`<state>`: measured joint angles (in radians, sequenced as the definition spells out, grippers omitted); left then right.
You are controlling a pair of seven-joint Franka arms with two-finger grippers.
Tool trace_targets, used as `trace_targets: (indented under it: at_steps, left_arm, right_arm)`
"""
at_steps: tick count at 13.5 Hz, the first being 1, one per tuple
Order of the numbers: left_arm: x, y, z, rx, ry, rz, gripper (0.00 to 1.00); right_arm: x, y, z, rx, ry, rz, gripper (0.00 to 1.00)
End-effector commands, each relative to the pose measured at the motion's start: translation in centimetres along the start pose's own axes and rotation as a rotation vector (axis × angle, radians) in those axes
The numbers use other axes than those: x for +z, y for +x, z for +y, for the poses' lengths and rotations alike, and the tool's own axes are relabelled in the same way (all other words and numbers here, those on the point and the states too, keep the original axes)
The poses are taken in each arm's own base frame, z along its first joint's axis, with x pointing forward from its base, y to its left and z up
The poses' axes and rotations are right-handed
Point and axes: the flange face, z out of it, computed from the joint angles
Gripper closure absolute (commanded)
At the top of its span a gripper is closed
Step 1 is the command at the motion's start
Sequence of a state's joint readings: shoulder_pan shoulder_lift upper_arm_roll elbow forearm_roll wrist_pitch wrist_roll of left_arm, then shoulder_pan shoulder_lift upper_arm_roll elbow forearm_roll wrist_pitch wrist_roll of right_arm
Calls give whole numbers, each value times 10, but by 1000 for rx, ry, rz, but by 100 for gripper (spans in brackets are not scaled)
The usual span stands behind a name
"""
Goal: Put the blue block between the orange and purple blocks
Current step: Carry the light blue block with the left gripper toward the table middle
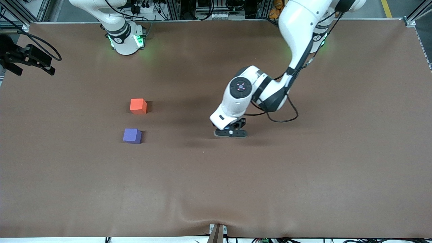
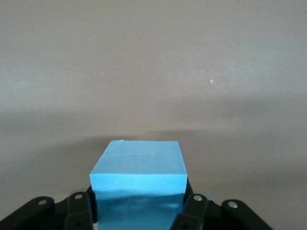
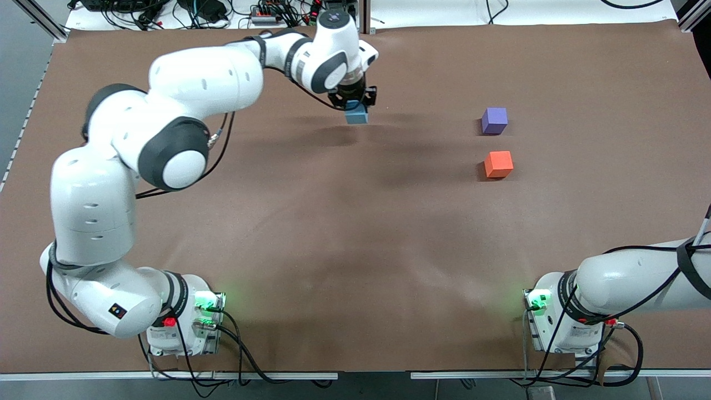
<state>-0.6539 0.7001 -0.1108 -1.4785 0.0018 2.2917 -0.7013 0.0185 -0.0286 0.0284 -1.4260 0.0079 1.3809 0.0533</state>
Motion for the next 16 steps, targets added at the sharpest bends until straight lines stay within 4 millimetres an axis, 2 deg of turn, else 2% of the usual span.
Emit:
trace_targets:
  at_steps: [1,4,5,9,10,12,14,16]
  left_arm:
    - [0,7,23,-14,-4,22,60]
    - [7,4,41,-22,-44,12,61]
    - [14,-5,57,-12,-57,8,61]
    - [38,-23,81,-22,-126,7,66]
    - [36,-26,88,-18,-140,15,66]
    - [44,-24,93,-23,-151,19,66]
    - [58,-27,107,-46,-171,28,66]
    - [61,-26,108,-54,-177,32,66]
  right_arm:
    - [-3,1,2,0,-8,-2,0]
    - [-3,1,4,3,-8,-2,0]
    - [-3,1,3,1,-8,-2,0]
    - [-2,1,-1,-3,-8,-3,0]
    - [4,6,-2,-8,-8,-14,0]
    - [8,8,-4,-12,-10,-24,0]
    - [14,12,-6,-14,-10,-32,0]
    - [23,19,-16,-35,-11,-46,0]
